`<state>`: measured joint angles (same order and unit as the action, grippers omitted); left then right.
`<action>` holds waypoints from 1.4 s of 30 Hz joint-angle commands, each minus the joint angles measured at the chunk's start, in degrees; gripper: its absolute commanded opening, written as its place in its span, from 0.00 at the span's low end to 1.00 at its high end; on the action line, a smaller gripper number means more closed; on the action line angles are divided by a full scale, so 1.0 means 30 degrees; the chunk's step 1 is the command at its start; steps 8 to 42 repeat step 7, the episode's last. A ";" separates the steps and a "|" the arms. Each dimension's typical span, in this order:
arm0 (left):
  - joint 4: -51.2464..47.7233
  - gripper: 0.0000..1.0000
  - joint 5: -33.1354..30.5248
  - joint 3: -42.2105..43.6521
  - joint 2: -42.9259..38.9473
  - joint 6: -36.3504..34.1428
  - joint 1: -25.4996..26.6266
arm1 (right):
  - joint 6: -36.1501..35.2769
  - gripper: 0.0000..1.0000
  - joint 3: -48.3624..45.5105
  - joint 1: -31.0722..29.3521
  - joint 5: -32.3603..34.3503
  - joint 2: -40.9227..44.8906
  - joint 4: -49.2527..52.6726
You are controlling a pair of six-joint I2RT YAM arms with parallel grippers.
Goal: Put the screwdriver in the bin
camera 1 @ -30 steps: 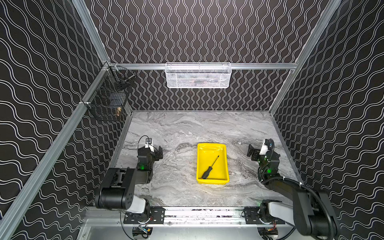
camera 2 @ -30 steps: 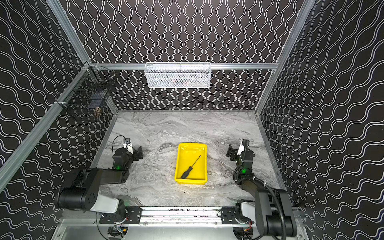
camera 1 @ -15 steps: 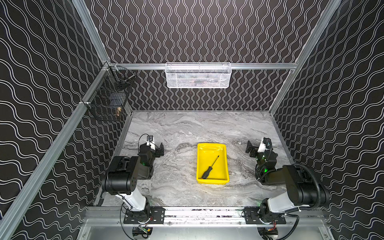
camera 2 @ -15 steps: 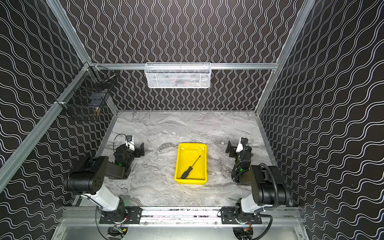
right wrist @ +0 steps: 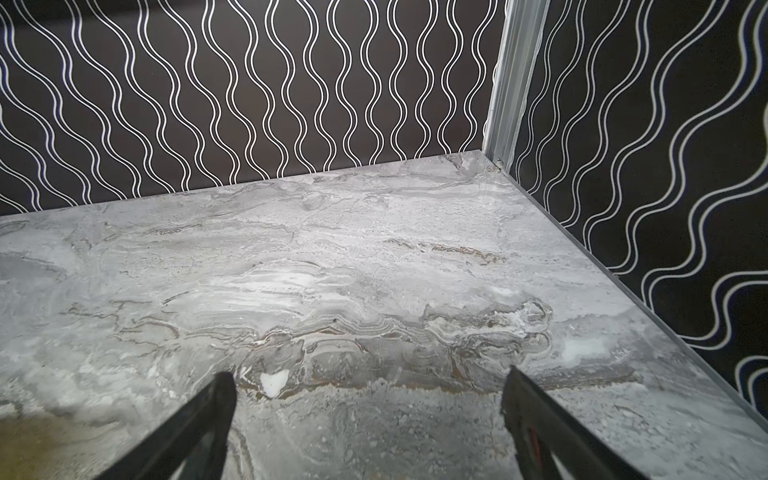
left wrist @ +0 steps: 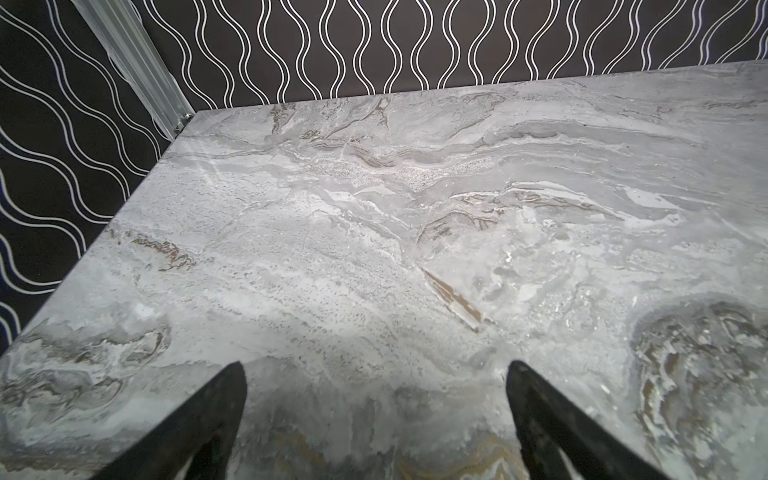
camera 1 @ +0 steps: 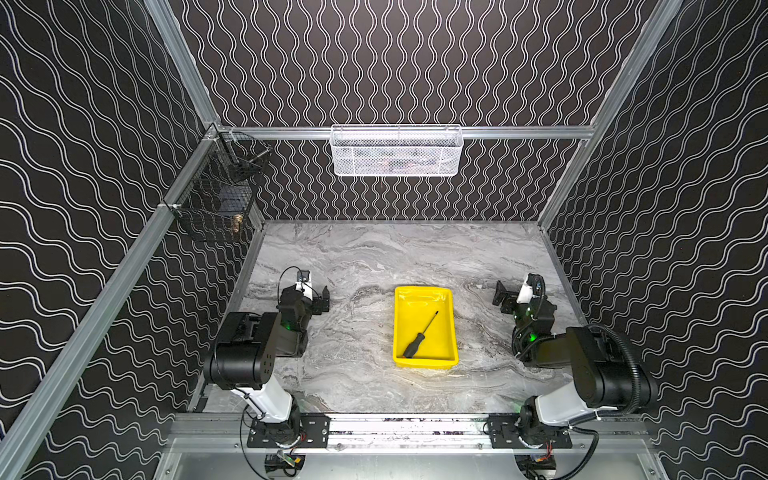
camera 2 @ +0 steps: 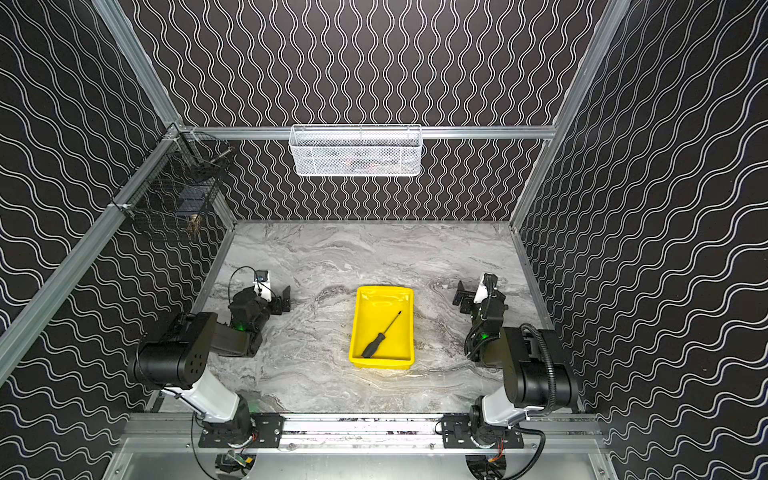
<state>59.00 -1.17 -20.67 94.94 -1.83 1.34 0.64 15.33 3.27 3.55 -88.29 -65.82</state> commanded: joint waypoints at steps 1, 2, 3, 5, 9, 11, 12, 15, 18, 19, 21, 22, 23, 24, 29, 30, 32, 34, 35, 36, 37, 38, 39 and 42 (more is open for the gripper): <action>-0.0075 0.99 0.0192 -0.0198 0.0052 -0.0382 0.0038 | -0.0098 1.00 0.0018 -0.0005 -0.0129 -0.0009 -0.0413; -0.0223 0.99 0.0103 -0.0260 0.0054 -0.0444 0.0077 | -0.0092 1.00 0.0016 -0.0005 -0.0117 -0.0012 -0.0412; -0.0186 0.99 0.0068 -0.0260 0.0076 -0.0417 0.0116 | -0.0096 1.00 0.0016 -0.0005 -0.0127 -0.0013 -0.0455; -0.0158 0.99 0.0041 -0.0232 0.0054 -0.0425 0.0109 | -0.0089 1.00 0.0043 -0.0005 -0.0157 0.0003 -0.0412; -0.0086 0.99 0.0038 -0.0181 0.0017 -0.0423 0.0109 | -0.0075 1.00 0.0049 -0.0005 -0.0140 -0.0024 -0.0415; -0.0086 0.99 0.0038 -0.0181 0.0017 -0.0423 0.0109 | -0.0075 1.00 0.0049 -0.0005 -0.0140 -0.0024 -0.0415; -0.0086 0.99 0.0038 -0.0181 0.0017 -0.0423 0.0109 | -0.0075 1.00 0.0049 -0.0005 -0.0140 -0.0024 -0.0415; -0.0086 0.99 0.0038 -0.0181 0.0017 -0.0423 0.0109 | -0.0075 1.00 0.0049 -0.0005 -0.0140 -0.0024 -0.0415; -0.0086 0.99 0.0038 -0.0181 0.0017 -0.0423 0.0109 | -0.0075 1.00 0.0049 -0.0005 -0.0140 -0.0024 -0.0415; -0.0086 0.99 0.0038 -0.0181 0.0017 -0.0423 0.0109 | -0.0075 1.00 0.0049 -0.0005 -0.0140 -0.0024 -0.0415; -0.0086 0.99 0.0038 -0.0181 0.0017 -0.0423 0.0109 | -0.0075 1.00 0.0049 -0.0005 -0.0140 -0.0024 -0.0415; -0.0086 0.99 0.0038 -0.0181 0.0017 -0.0423 0.0109 | -0.0075 1.00 0.0049 -0.0005 -0.0140 -0.0024 -0.0415; -0.0086 0.99 0.0038 -0.0181 0.0017 -0.0423 0.0109 | -0.0075 1.00 0.0049 -0.0005 -0.0140 -0.0024 -0.0415; -0.0086 0.99 0.0038 -0.0181 0.0017 -0.0423 0.0109 | -0.0075 1.00 0.0049 -0.0005 -0.0140 -0.0024 -0.0415; -0.0086 0.99 0.0038 -0.0181 0.0017 -0.0423 0.0109 | -0.0075 1.00 0.0049 -0.0005 -0.0140 -0.0024 -0.0415; -0.0086 0.99 0.0038 -0.0181 0.0017 -0.0423 0.0109 | -0.0075 1.00 0.0049 -0.0005 -0.0140 -0.0024 -0.0415; -0.0086 0.99 0.0038 -0.0181 0.0017 -0.0423 0.0109 | -0.0075 1.00 0.0049 -0.0005 -0.0140 -0.0024 -0.0415; -0.0086 0.99 0.0038 -0.0181 0.0017 -0.0423 0.0109 | -0.0075 1.00 0.0049 -0.0005 -0.0140 -0.0024 -0.0415; -0.0086 0.99 0.0038 -0.0181 0.0017 -0.0423 0.0109 | -0.0075 1.00 0.0049 -0.0005 -0.0140 -0.0024 -0.0415; -0.0086 0.99 0.0038 -0.0181 0.0017 -0.0423 0.0109 | -0.0075 1.00 0.0049 -0.0005 -0.0140 -0.0024 -0.0415; -0.0086 0.99 0.0038 -0.0181 0.0017 -0.0423 0.0109 | -0.0075 1.00 0.0049 -0.0005 -0.0140 -0.0024 -0.0415; -0.0086 0.99 0.0038 -0.0181 0.0017 -0.0423 0.0109 | -0.0075 1.00 0.0049 -0.0005 -0.0140 -0.0024 -0.0415; -0.0086 0.99 0.0038 -0.0181 0.0017 -0.0423 0.0109 | -0.0075 1.00 0.0049 -0.0005 -0.0140 -0.0024 -0.0415; -0.0086 0.99 0.0038 -0.0181 0.0017 -0.0423 0.0109 | -0.0075 1.00 0.0049 -0.0005 -0.0140 -0.0024 -0.0415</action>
